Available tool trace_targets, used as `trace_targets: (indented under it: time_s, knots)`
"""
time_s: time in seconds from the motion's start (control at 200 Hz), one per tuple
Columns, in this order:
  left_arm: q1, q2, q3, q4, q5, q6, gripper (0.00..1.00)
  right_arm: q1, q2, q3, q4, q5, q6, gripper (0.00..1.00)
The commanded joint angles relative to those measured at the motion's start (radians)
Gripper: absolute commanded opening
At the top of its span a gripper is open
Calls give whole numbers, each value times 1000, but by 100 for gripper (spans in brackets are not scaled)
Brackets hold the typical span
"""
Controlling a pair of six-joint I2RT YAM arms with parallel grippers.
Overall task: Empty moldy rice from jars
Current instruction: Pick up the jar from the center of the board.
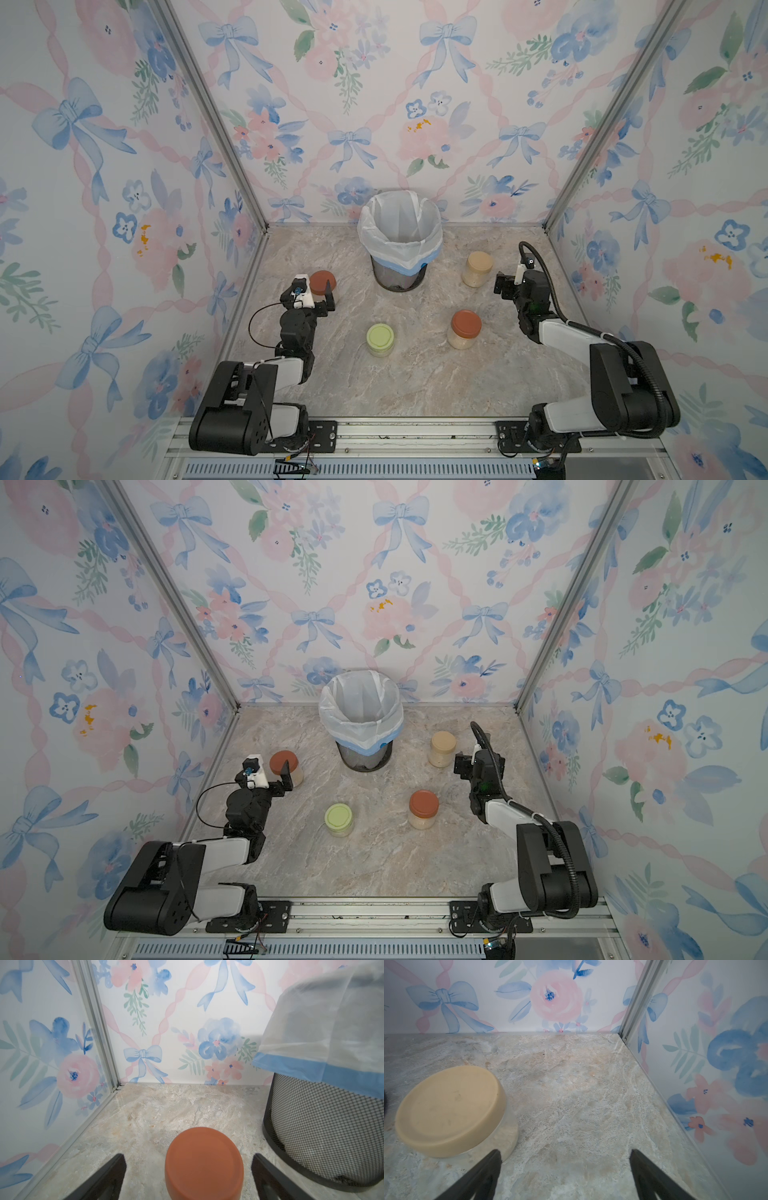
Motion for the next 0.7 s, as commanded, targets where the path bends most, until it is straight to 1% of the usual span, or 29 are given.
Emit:
trace_targets:
  time_s: [0.0, 0.135, 0.285, 0.42, 0.55, 0.695]
  knots:
    - [-10, -59, 23, -107, 7, -19, 98, 13, -36, 73, -229, 33, 41, 98]
    - [-36, -118, 59, -234, -34, -48, 98, 47, -57, 168, -418, 30, 50, 97]
    - [-82, -191, 100, -389, -38, -57, 98, 95, -84, 251, -584, 65, 74, 97]
    - [-133, -251, 146, -532, -38, -70, 98, 146, -79, 360, -776, 101, 103, 97]
    - [-180, -311, 181, -641, -34, -88, 98, 189, -84, 447, -933, 99, 135, 97]
    - [-228, -368, 229, -760, -30, -108, 98, 251, -112, 503, -1065, 94, 161, 98]
